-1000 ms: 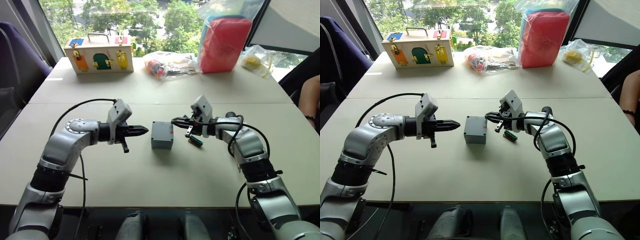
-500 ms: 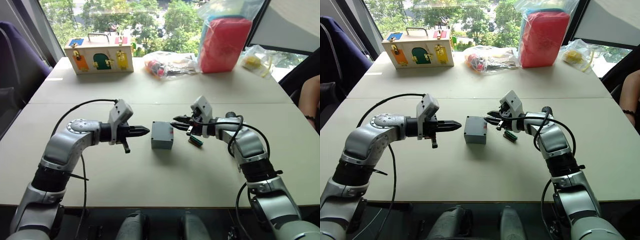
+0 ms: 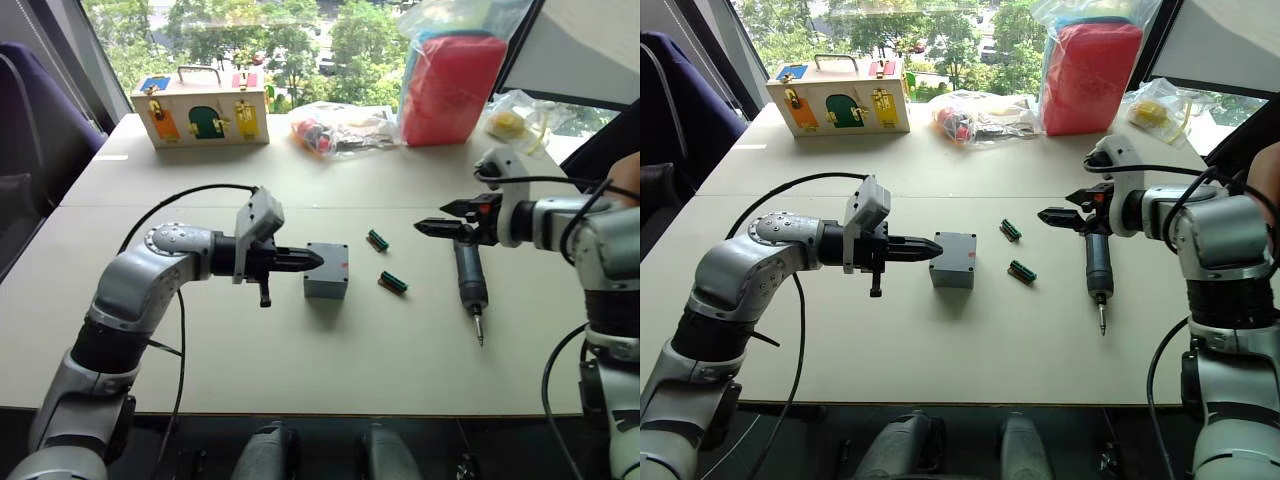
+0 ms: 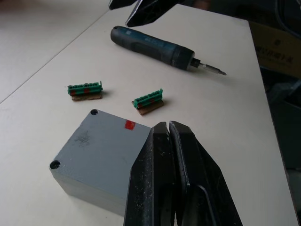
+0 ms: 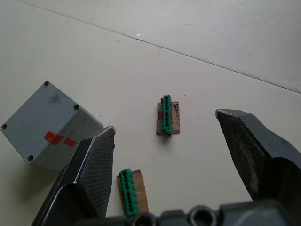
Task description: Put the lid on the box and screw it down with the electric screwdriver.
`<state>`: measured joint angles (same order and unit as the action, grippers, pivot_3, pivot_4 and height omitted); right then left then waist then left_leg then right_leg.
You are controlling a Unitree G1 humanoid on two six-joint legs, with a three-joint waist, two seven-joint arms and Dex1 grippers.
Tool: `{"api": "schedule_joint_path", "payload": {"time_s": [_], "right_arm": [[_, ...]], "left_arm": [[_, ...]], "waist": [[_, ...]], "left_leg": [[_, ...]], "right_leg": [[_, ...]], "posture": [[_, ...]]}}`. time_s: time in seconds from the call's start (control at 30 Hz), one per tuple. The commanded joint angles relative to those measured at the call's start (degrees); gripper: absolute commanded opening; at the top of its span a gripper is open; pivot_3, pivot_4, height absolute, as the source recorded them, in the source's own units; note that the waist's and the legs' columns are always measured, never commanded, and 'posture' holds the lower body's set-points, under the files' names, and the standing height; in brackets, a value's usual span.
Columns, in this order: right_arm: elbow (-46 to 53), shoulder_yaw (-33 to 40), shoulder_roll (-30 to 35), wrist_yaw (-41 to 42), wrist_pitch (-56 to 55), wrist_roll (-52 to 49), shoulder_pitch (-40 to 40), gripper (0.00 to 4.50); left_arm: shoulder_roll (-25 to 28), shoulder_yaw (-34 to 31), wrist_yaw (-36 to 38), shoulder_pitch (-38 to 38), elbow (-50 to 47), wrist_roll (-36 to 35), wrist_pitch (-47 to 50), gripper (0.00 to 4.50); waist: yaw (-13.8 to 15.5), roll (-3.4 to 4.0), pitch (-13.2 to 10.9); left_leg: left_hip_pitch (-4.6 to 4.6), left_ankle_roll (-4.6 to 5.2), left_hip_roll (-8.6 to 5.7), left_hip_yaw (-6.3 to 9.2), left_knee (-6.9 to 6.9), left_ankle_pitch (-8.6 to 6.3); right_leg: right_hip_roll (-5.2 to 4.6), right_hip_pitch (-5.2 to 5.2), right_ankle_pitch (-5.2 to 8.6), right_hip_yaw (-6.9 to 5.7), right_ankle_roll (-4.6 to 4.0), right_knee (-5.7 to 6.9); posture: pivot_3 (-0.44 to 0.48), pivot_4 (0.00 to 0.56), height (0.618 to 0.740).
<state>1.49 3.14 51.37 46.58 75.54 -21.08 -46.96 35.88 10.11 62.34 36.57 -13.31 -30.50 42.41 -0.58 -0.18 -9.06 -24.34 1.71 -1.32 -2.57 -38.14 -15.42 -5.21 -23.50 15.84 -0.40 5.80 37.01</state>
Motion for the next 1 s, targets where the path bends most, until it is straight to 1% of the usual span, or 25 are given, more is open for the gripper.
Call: {"api": "schedule_joint_path", "payload": {"time_s": [0.03,0.1,0.23,0.47,0.63,0.7,0.83,0.93,1.0], "right_arm": [[-0.71,-4.08,7.87,1.09,9.42,-1.35,0.08,4.46],[-3.38,-6.38,10.13,1.53,14.52,-2.65,-0.97,4.46],[-9.77,-10.0,8.81,0.63,16.96,-4.96,-4.3,4.46],[-13.44,-15.62,6.02,-1.9,16.91,-3.65,-5.75,4.46],[-21.53,-19.84,3.99,-2.92,13.58,-0.97,-7.76,4.46],[-24.71,-21.25,2.86,-2.28,12.52,-0.36,-8.94,4.46],[-27.92,-24.73,1.43,0.22,10.83,0.19,-10.72,4.46],[-30.98,-26.97,0.13,1.62,8.81,1.48,-12.22,3.83],[-31.49,-29.49,-0.27,3.31,6.94,2.49,-12.77,3.04]], "left_arm": [[-0.32,1.69,3.03,2.08,-1.91,0.71,-3.76,0.0],[-0.4,3.18,4.19,2.22,-2.06,1.86,-5.89,0.0],[-1.09,5.01,4.53,2.44,-1.27,4.19,-8.83,0.0],[-0.31,3.12,2.87,-0.58,-1.3,4.36,-8.41,0.0],[0.18,1.9,1.03,-2.44,-3.73,3.57,-7.02,0.0],[0.33,1.59,0.4,-3.15,-4.66,3.32,-6.55,0.0],[1.16,1.2,-0.4,-4.15,-5.78,3.17,-5.31,0.0],[1.62,0.4,-0.89,-5.01,-5.72,3.23,-5.24,0.0],[1.72,0.21,-1.13,-5.11,-5.62,3.03,-5.2,0.0]], "waist": [[-0.07,0.0,0.0],[-0.19,0.0,0.0],[-0.52,0.03,0.0],[-0.15,0.04,0.0],[-0.09,0.04,0.0],[-0.15,0.04,0.0],[-0.19,0.04,0.0],[-0.24,0.04,0.0],[-0.23,0.04,0.0]], "left_leg": [[0.0,0.03,0.0,0.0,0.02,-0.02],[0.0,0.06,0.0,-0.01,0.03,-0.03],[0.01,0.08,0.0,-0.05,0.03,-0.04],[-0.06,0.08,-0.02,-0.06,0.02,-0.05],[-0.06,0.08,-0.05,-0.06,0.01,-0.05],[-0.06,0.09,-0.06,-0.07,0.01,-0.05],[-0.06,0.08,-0.05,-0.07,0.02,-0.05],[-0.05,0.08,-0.05,-0.07,0.02,-0.05],[-0.05,0.08,-0.05,-0.07,0.02,-0.05]], "right_leg": [[-0.02,0.01,0.0,0.0,-0.01,-0.03],[-0.05,0.0,0.01,0.01,-0.02,-0.04],[-0.06,-0.04,0.01,0.05,-0.02,-0.01],[-0.08,-0.09,0.0,0.05,-0.01,-0.03],[-0.12,-0.09,0.0,0.04,-0.01,-0.02],[-0.12,-0.09,0.0,0.04,-0.01,-0.03],[-0.09,-0.1,0.0,0.04,-0.01,0.0],[-0.07,-0.1,0.0,0.03,0.0,0.0],[-0.06,-0.09,0.0,0.03,0.0,0.0]], "posture": [[0.0,0.15,0.74],[0.0,0.15,0.74],[0.0,0.15,0.74],[0.0,0.15,0.74],[0.0,0.15,0.74],[0.0,0.15,0.74],[0.0,0.15,0.74],[0.0,0.15,0.74],[0.0,0.15,0.74]]}}
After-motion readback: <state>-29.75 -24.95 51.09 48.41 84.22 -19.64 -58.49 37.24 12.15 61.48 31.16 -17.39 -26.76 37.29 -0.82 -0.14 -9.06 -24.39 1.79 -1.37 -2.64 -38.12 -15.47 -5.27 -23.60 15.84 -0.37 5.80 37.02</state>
